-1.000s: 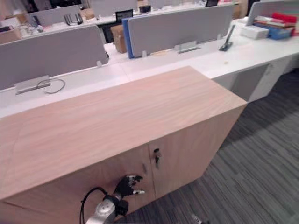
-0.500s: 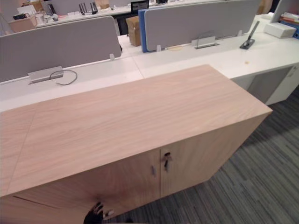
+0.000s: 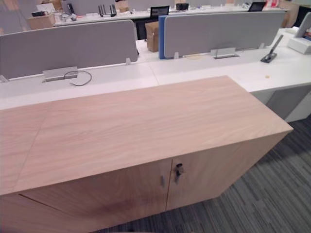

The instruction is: Walk over to the cabinet, pick up the folder, carry it to the office cabinet, place the folder inside the office cabinet, then close the office cabinet door

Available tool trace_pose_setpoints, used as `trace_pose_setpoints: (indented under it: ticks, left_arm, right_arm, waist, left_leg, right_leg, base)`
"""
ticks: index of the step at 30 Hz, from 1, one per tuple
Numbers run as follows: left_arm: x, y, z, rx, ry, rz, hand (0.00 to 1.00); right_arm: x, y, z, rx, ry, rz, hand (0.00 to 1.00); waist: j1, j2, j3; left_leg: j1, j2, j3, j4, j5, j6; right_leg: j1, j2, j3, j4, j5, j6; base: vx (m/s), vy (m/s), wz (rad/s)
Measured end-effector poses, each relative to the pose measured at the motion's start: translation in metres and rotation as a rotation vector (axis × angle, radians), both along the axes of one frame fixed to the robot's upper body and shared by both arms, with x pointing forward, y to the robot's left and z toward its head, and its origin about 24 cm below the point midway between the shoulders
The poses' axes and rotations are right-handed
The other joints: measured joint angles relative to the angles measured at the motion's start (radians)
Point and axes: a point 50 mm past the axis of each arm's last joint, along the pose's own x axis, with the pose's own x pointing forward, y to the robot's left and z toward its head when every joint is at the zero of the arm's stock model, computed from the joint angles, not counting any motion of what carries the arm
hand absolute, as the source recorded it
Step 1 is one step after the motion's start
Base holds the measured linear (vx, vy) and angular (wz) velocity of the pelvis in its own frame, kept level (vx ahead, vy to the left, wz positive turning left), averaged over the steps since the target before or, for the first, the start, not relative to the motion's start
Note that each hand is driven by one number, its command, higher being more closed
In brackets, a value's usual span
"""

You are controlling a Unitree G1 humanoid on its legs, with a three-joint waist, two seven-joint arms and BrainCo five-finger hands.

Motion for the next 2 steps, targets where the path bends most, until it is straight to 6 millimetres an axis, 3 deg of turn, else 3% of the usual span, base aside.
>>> trace_pose_setpoints:
  ticks: [2]
  left_arm:
    - [-0.0002,0.0009,0.0002,0.004,0.003,-0.010,0.00]
  right_arm:
    - [0.0023,0.0018,-0.0001,0.006,-0.005,0.016,0.00]
  waist:
    - [0.000,-0.004,0.000]
  left_leg:
    - [0.000,-0.002,-0.007,0.000,0.001,0.000]
  right_leg:
    - [0.004,-0.001,-0.008,0.001,-0.001,0.001]
  base:
    - [0.00,-0.001,0.09]
